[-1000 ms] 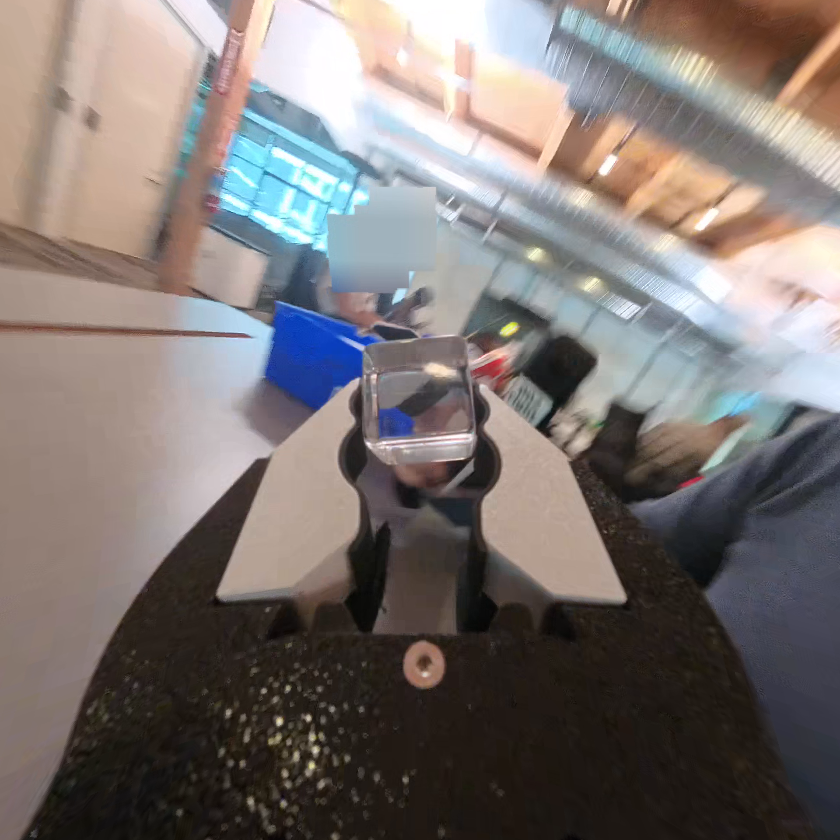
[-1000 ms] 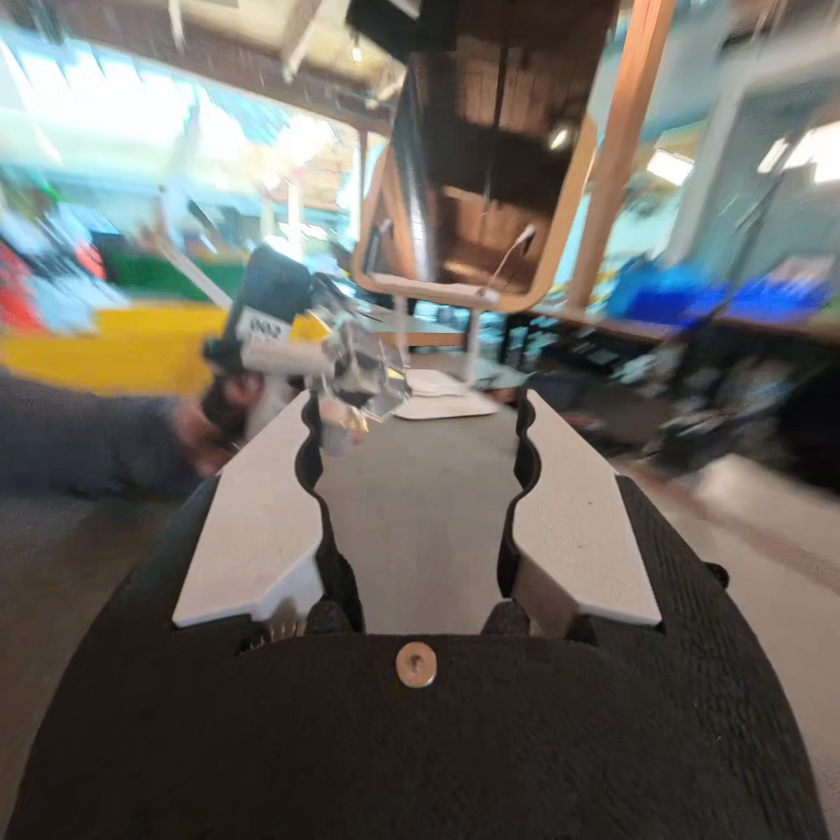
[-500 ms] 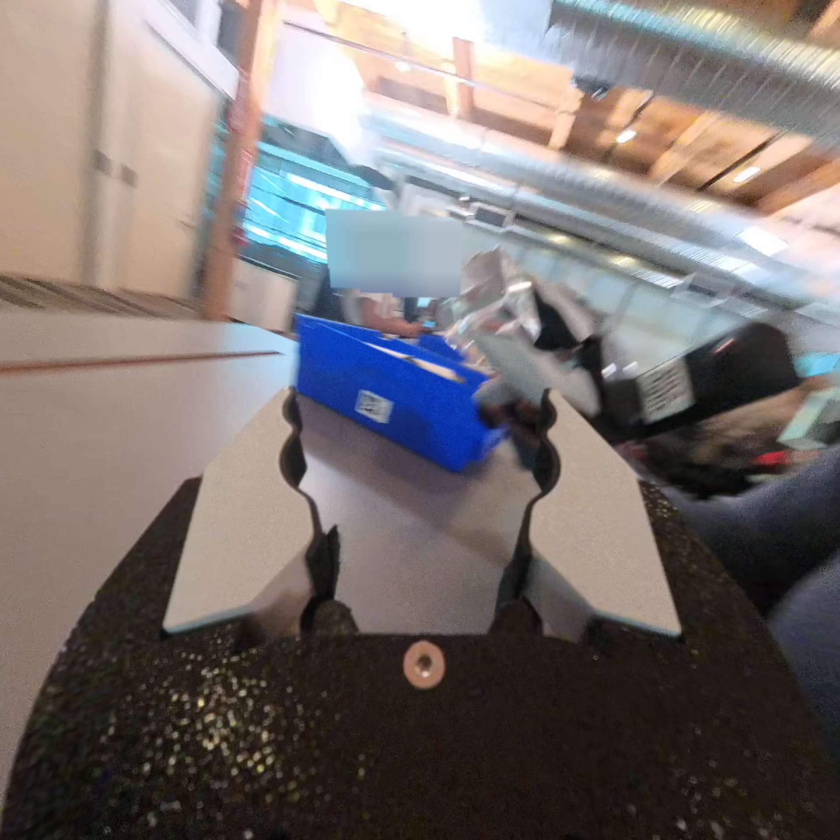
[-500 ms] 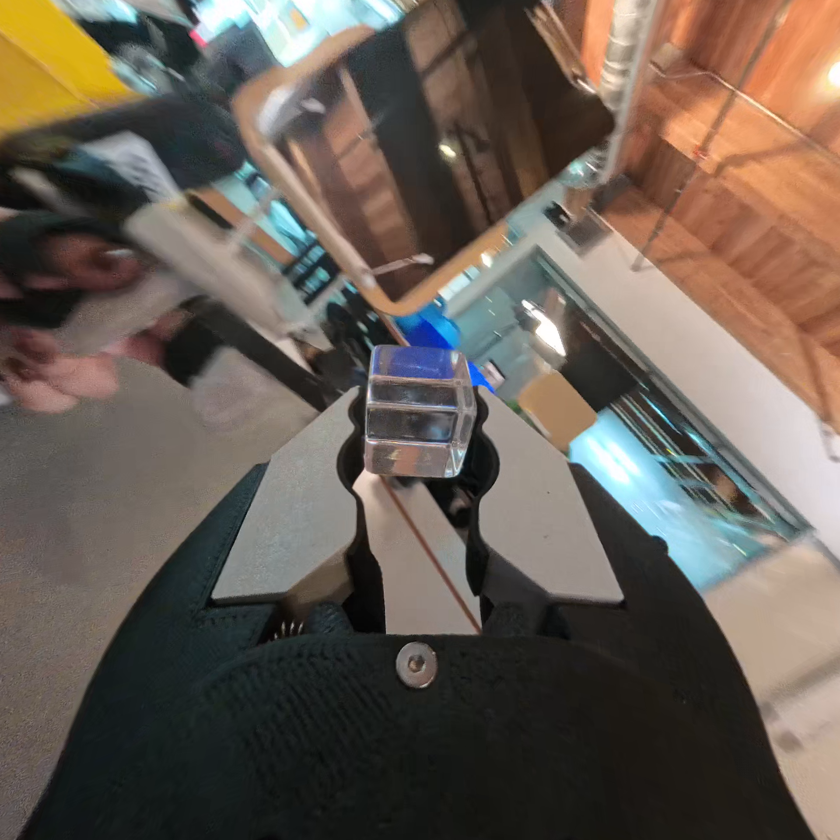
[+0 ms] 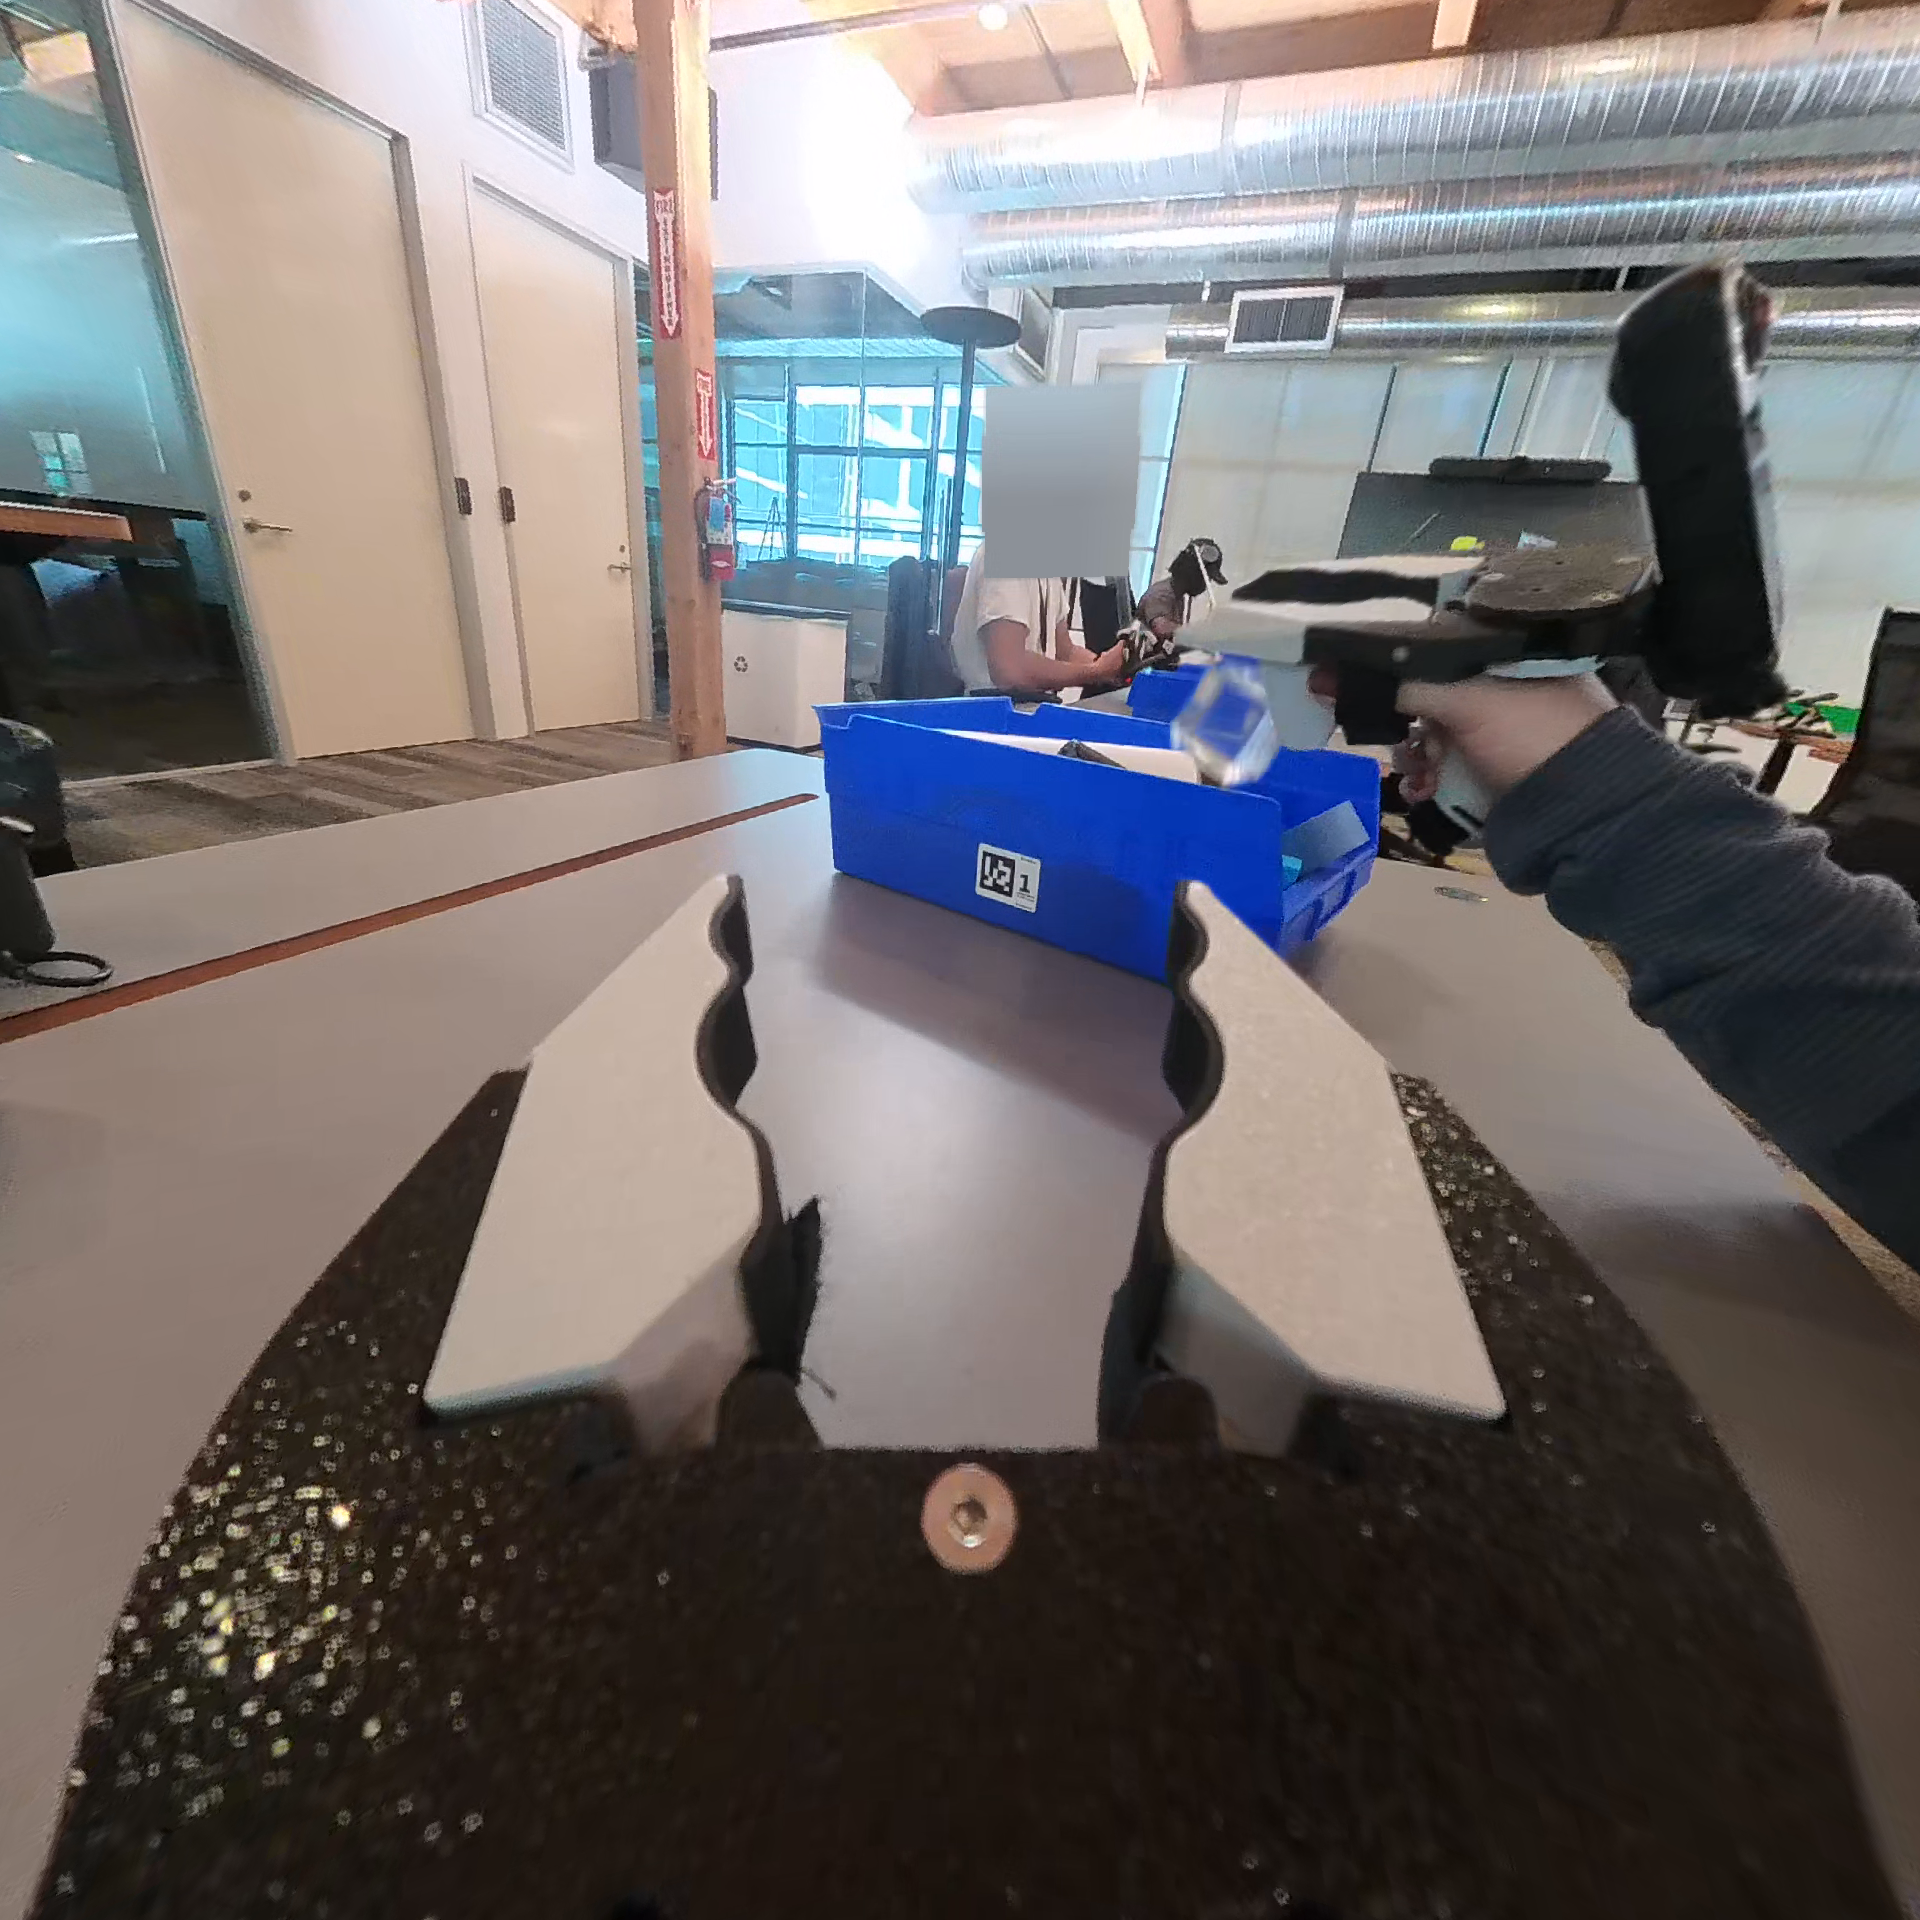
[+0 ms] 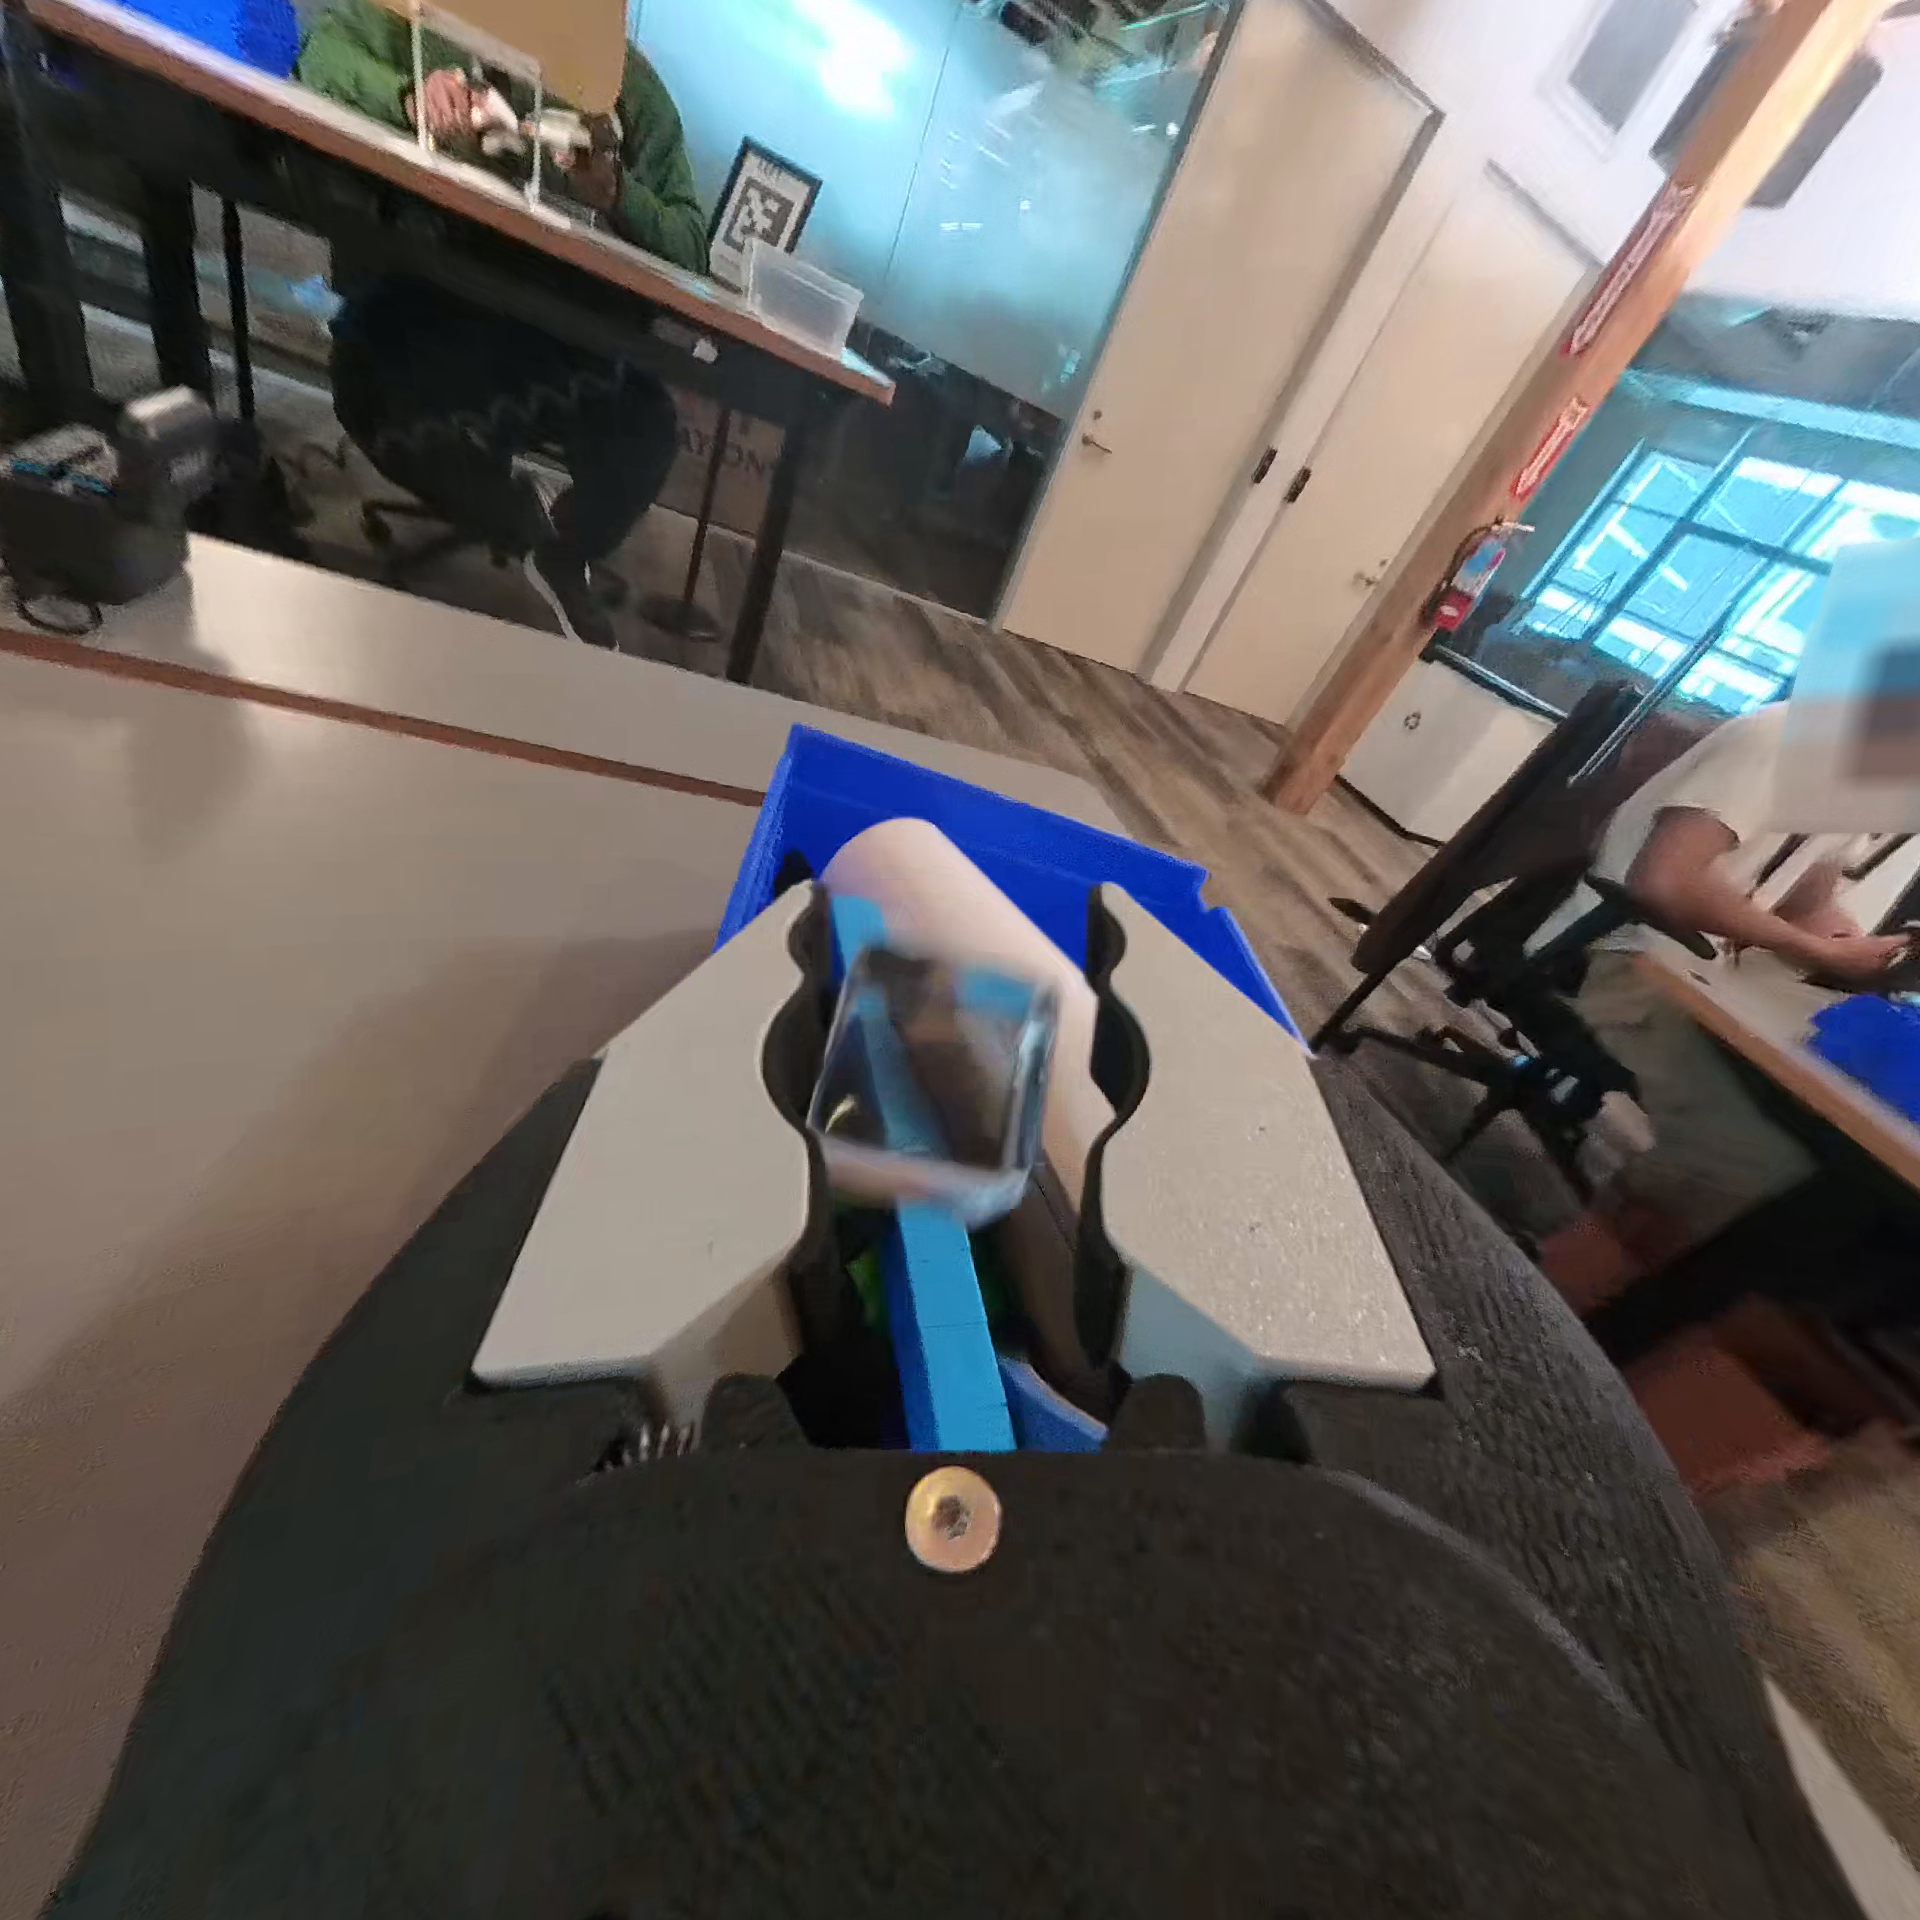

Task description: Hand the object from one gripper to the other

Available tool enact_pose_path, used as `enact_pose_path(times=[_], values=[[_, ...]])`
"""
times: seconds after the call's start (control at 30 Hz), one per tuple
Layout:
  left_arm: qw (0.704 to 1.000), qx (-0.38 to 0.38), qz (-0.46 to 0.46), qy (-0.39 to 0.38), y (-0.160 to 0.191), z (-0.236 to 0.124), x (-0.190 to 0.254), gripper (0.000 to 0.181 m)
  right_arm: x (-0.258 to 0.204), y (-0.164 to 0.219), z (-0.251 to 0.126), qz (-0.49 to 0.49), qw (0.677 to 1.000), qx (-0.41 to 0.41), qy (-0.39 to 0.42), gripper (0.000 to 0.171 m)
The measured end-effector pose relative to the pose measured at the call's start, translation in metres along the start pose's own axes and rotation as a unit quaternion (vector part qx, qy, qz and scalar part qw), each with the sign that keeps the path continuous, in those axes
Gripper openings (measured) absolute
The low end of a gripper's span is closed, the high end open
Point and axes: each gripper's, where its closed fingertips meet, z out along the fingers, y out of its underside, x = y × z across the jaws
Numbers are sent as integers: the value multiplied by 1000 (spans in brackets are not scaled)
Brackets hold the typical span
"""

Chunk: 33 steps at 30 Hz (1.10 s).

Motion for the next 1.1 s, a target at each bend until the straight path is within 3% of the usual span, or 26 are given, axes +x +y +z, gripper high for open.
enact_pose_path(times=[0.03, 0.13, 0.2, 0.3, 0.4, 0.5, 0.67, 0.83, 0.93, 1.1], values=[[1000, -1, 0, 0, 0, 0, 0, 78, 3, -3, -1, 6, 1000, 10, 7, 56], [1000, 4, -5, -15, -1, -1, -5, 75, 3, -17, -4, 9, 999, 33, 9, 59], [996, -5, 11, -92, -1, -8, -28, 60, -13, -37, -7, 11, 997, 71, -9, 58], [959, -37, 98, -262, -6, -33, -73, 40, -78, -69, -10, 58, 984, 134, -106, 51], [924, -62, 157, -343, -12, -46, -93, 28, -160, -68, 3, 113, 964, 137, -196, 50], [919, -93, 162, -347, 0, -46, -97, 16, -203, -44, 29, 89, 971, 141, -172, 50], [914, -111, 142, -364, 9, -48, -110, 7, -232, -41, 18, 60, 960, 197, -192, 51], [907, -107, 184, -363, 7, -45, -109, 19, -258, -42, 12, 6, 950, 218, -224, 51], [914, -98, 205, -337, 5, -39, -100, 47, -259, -44, 9, 7, 947, 225, -231, 51], [921, -87, 201, -321, 4, -37, -96, 75, -264, -43, 9, -7, 946, 224, -235, 50]])
